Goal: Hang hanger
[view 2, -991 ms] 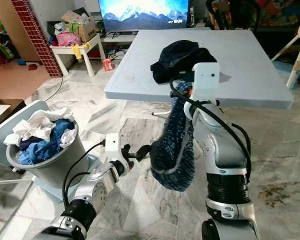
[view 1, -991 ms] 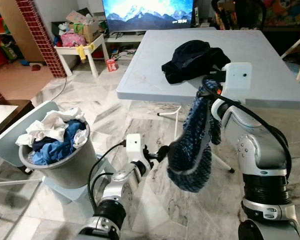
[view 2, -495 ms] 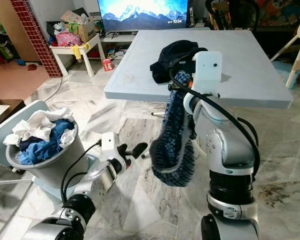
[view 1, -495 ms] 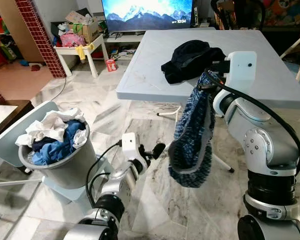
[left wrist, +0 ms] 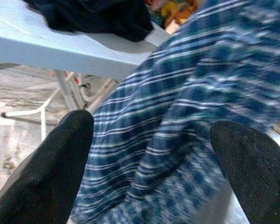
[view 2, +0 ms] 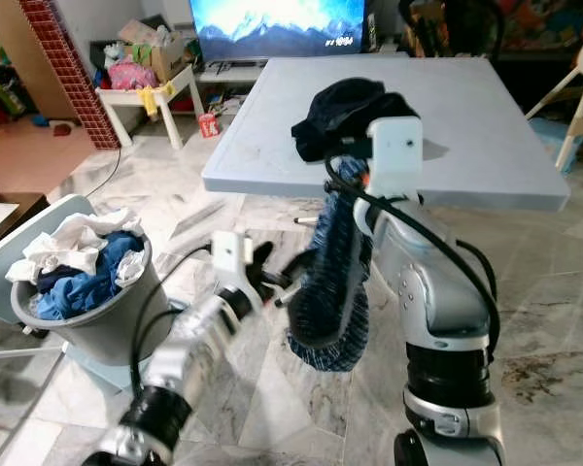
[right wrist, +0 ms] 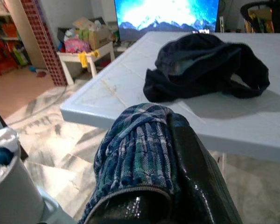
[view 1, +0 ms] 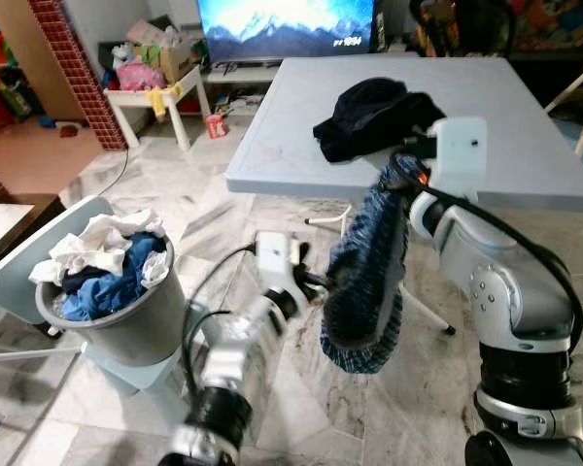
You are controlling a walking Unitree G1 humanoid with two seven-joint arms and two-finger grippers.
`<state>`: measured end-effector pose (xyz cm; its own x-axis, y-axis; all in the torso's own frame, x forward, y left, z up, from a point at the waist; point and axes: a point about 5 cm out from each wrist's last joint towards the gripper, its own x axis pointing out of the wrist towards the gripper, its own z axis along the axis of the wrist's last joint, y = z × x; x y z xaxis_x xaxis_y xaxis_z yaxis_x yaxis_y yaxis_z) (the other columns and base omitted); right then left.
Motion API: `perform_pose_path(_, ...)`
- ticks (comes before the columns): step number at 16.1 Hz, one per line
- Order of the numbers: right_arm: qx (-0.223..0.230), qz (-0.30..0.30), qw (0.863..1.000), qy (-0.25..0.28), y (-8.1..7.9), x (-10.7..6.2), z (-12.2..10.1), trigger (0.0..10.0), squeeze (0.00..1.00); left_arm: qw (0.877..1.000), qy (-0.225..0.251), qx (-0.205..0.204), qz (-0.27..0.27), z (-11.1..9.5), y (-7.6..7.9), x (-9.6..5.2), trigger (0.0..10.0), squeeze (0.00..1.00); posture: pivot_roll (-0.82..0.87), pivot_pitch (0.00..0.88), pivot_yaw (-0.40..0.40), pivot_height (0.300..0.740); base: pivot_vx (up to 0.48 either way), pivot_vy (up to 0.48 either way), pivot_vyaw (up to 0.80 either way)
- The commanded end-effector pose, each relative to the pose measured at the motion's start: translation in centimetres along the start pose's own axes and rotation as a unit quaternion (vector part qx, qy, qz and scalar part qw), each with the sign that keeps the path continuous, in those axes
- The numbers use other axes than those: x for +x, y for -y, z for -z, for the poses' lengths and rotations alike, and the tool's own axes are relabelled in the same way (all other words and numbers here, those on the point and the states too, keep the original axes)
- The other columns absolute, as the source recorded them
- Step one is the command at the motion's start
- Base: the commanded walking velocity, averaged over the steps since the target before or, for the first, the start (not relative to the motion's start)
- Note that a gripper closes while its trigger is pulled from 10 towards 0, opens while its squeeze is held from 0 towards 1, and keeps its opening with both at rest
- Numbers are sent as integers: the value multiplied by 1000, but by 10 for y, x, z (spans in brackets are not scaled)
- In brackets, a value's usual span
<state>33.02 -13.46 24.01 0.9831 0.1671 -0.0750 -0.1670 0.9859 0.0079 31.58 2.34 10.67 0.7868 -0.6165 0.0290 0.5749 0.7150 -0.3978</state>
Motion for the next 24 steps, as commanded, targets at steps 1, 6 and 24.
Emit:
perform_pose_path(1, -7, -8, 1000, 3, -4, 1, 2, 0, 0, 999, 15, 15, 25, -14, 10, 3, 10000, 0, -195, 15, 72, 740, 0, 0, 0)
perform_pose_path(6, -18, -14, 1000, 14, -7, 11, -3, 0, 0, 992, -100, 10, 77, 29, 18, -7, 10000, 0, -202, 6, 64, 740, 0, 0, 0)
perform_pose_path(24, -24, -30, 998, 50, -14, 13, -27, 0, 0, 988, -131, -8, -78, 52, -22, -9, 10000, 0, -228, 28, 57, 740, 0, 0, 0)
